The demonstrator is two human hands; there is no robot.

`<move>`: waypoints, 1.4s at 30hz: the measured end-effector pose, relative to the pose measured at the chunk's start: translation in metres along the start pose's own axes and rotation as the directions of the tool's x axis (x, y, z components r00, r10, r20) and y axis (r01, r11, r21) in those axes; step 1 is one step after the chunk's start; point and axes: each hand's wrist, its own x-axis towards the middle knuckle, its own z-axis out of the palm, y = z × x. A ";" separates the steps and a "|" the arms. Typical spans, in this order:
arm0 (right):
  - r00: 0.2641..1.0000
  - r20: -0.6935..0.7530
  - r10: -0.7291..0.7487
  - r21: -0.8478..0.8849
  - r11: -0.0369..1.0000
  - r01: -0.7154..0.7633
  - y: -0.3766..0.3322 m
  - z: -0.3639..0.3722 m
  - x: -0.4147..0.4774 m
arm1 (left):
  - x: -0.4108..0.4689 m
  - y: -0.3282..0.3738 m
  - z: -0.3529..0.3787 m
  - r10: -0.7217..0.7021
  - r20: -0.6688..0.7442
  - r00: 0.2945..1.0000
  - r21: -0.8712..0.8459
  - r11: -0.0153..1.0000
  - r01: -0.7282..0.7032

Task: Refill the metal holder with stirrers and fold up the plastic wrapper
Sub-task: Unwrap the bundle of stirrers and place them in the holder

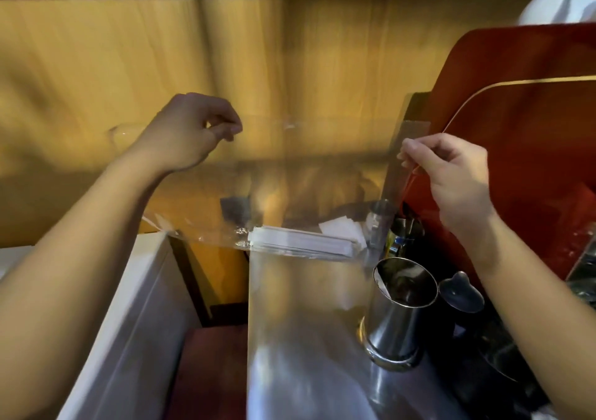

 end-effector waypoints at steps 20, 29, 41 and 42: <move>0.964 -0.261 -0.039 -0.099 0.995 0.013 -0.016 -0.092 -0.033 | 0.034 0.055 0.080 0.267 0.184 0.946 -0.152 0.959 -0.241; 0.945 -0.327 -0.023 -0.117 0.993 -0.017 -0.012 -0.104 -0.045 | 0.044 0.095 0.103 0.350 0.318 0.881 -0.079 0.936 -0.343; 0.942 -0.337 0.001 -0.109 0.993 -0.040 -0.004 -0.102 -0.057 | 0.044 0.202 0.141 0.538 0.356 0.764 -0.129 0.838 -0.530; 0.942 -0.336 0.020 -0.110 0.992 -0.060 -0.002 -0.103 -0.062 | 0.044 0.203 0.142 0.535 0.354 0.767 -0.127 0.840 -0.528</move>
